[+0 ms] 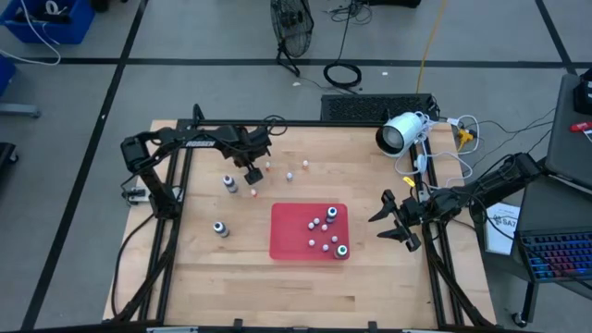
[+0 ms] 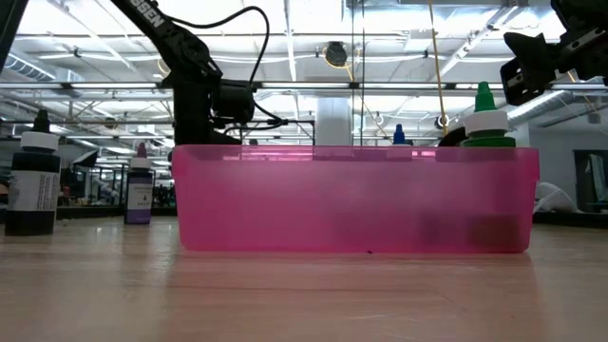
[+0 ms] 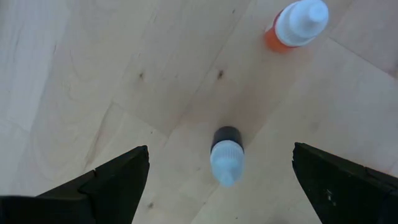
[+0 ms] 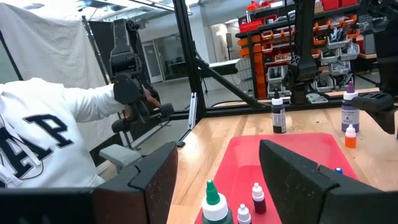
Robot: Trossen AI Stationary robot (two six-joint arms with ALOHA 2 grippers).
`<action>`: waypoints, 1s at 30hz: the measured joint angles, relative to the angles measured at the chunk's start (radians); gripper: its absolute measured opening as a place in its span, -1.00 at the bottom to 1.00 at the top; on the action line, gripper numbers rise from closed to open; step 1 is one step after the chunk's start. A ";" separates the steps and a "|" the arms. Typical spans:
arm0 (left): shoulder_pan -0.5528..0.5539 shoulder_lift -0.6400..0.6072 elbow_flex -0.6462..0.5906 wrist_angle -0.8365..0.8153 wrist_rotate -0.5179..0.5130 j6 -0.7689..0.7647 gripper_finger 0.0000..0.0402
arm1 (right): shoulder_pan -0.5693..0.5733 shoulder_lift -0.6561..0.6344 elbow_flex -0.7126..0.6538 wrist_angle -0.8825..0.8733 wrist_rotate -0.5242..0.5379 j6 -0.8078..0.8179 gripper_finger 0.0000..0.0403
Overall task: Pick & Place food coloring
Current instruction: Put the small black food coloring bottle into the pink bin
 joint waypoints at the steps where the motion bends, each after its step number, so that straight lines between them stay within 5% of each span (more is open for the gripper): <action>1: 0.000 0.000 0.000 0.001 0.000 0.003 0.95 | 0.000 0.000 0.000 0.000 0.000 0.000 0.08; 19: 0.000 0.000 0.000 -0.005 0.036 0.007 0.94 | 0.000 0.000 0.000 0.000 0.000 0.000 0.06; 30: 0.001 0.000 0.000 -0.004 0.029 0.007 0.29 | 0.000 0.000 0.000 0.000 0.000 0.000 0.07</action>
